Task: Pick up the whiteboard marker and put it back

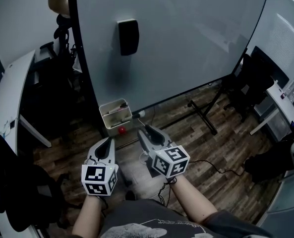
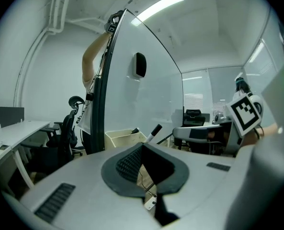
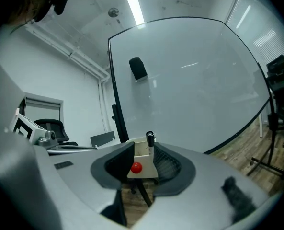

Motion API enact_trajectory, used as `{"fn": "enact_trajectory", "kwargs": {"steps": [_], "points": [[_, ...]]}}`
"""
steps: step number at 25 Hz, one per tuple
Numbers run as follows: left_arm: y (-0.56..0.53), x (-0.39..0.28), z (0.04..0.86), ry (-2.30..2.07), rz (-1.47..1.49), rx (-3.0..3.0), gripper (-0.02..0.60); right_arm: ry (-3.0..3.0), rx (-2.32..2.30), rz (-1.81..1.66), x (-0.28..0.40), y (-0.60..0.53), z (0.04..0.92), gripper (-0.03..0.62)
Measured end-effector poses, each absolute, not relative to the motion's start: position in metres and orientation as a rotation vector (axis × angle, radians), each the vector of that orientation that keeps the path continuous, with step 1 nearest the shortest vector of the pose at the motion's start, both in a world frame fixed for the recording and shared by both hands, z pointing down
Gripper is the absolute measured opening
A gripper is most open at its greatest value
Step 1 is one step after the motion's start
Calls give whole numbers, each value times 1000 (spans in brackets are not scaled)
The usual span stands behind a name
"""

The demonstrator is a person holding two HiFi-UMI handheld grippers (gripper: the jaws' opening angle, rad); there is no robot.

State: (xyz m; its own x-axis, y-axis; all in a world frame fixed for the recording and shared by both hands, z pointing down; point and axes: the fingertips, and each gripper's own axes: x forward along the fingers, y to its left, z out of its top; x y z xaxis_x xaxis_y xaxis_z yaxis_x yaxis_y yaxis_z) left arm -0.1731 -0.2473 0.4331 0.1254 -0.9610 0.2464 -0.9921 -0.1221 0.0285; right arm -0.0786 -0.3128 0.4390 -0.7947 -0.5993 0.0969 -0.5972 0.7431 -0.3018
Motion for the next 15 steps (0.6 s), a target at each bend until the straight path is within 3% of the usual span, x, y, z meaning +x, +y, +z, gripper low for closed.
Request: {"fn": "enact_trajectory", "kwargs": {"steps": [6,10,15], "points": [[-222,-151,428,-1942,234,2222,12,2952,-987,-497,-59,-282,436,117],[-206,-134,425,-1936,221,2231,13,2960,-1026,-462,-41,-263,432,52],[-185,-110,424,-1925,222,2246,12,2970,-1041,-460,-16,-239,432,34]]}}
